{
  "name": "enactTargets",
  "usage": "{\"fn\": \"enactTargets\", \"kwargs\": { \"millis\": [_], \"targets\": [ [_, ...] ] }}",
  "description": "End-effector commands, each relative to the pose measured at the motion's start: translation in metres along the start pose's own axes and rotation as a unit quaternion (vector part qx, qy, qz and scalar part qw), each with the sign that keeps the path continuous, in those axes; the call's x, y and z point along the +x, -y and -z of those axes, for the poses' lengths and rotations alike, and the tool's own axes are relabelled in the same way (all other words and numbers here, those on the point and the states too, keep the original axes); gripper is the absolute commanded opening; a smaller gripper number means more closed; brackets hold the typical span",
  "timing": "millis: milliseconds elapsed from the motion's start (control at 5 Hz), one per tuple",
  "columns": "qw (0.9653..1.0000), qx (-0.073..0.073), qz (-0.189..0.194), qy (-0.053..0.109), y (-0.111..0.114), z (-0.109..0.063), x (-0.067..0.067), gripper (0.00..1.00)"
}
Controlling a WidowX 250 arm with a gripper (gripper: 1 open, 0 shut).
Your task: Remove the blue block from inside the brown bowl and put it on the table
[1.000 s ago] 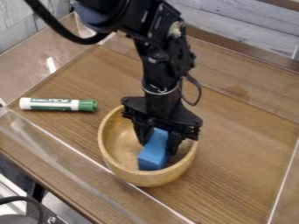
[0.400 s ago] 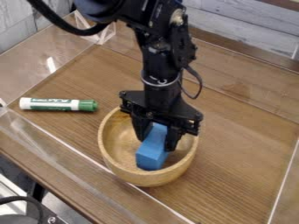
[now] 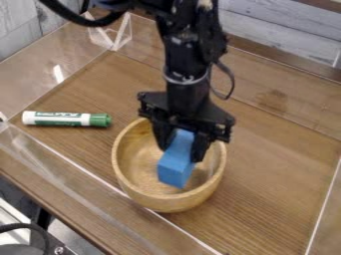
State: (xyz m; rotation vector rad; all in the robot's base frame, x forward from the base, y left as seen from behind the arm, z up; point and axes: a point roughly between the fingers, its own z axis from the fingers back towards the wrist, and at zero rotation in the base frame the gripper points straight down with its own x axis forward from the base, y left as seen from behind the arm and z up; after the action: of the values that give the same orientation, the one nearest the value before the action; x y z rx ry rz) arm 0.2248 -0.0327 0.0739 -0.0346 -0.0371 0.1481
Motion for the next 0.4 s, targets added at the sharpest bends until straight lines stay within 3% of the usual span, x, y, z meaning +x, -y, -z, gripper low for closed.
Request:
{"fn": "enactTargets", "kwargs": {
  "millis": [0, 200],
  "targets": [
    [0.9993, -0.008, 0.002, 0.035, 0.01, -0.035, 0.014, 0.0],
    [0.9991, -0.011, 0.003, 0.041, 0.02, -0.056, 0.018, 0.0]
  ]
}}
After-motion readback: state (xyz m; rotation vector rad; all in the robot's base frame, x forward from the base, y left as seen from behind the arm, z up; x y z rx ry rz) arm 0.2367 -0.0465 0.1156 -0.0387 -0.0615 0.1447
